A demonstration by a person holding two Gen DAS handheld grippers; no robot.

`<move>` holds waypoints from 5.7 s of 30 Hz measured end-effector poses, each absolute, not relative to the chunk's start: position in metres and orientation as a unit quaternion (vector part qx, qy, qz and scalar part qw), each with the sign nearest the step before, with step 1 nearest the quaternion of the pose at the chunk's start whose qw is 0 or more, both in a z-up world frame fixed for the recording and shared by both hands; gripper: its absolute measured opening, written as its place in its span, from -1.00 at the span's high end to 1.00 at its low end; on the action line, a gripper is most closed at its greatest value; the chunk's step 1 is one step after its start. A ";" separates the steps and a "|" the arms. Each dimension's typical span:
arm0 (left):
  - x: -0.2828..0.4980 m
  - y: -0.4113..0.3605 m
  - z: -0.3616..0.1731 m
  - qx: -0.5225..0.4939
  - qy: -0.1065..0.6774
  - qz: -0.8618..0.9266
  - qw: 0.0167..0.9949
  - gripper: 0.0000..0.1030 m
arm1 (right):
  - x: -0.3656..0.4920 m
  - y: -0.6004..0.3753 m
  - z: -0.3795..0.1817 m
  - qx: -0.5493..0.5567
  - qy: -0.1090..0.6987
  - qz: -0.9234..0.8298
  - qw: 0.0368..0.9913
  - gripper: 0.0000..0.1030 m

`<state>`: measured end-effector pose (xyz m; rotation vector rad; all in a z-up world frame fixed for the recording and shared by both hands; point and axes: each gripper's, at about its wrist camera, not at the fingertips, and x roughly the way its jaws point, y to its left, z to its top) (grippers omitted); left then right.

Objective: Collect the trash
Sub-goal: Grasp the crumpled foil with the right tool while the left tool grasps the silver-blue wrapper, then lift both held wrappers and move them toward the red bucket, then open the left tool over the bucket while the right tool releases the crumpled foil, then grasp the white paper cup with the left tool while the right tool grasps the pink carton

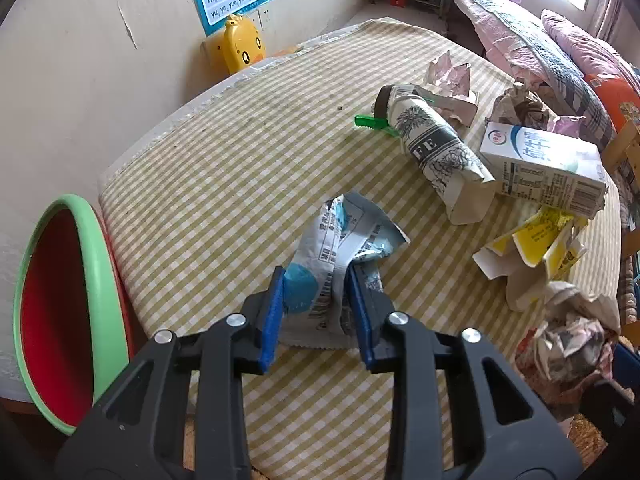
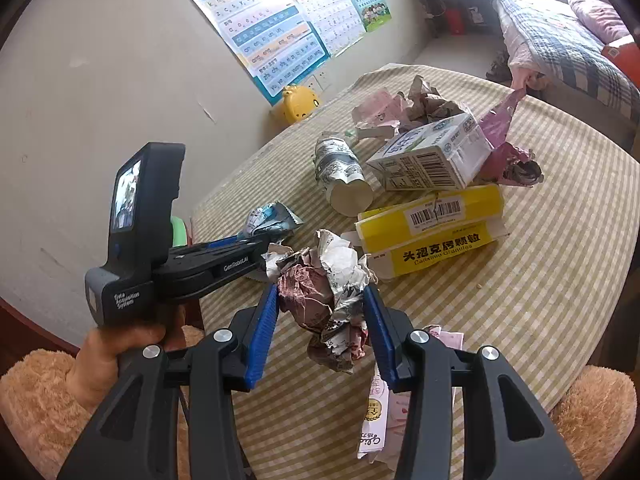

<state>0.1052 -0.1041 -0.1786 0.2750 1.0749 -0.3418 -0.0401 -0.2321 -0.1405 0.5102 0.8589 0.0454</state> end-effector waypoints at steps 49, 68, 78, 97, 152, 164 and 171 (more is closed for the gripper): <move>0.043 -0.018 -0.066 0.073 0.385 -0.105 0.914 0.52 | -0.039 -0.200 -0.067 0.208 0.347 0.039 0.914 0.18; 0.056 0.032 -0.063 0.078 0.372 -0.042 0.924 0.52 | -0.011 -0.163 -0.057 0.194 0.354 0.075 0.912 0.18; 0.065 0.057 -0.068 0.059 0.381 -0.021 0.922 0.52 | 0.002 -0.141 -0.056 0.174 0.363 0.086 0.911 0.18; 0.070 0.119 -0.080 0.024 0.390 0.032 0.920 0.51 | 0.037 -0.085 -0.057 0.145 0.380 0.131 0.904 0.18; 0.086 0.176 -0.120 -0.048 0.447 0.050 0.892 -0.22 | 0.094 -0.017 -0.063 0.154 0.403 0.193 0.881 -0.30; 0.066 0.117 -0.095 -0.021 0.433 -0.010 0.901 -0.28 | -0.003 -0.147 -0.095 0.141 0.443 0.036 0.885 -0.39; 0.058 0.061 -0.091 0.000 0.442 -0.065 0.894 -0.29 | -0.058 -0.224 -0.143 0.186 0.500 -0.073 0.843 -0.39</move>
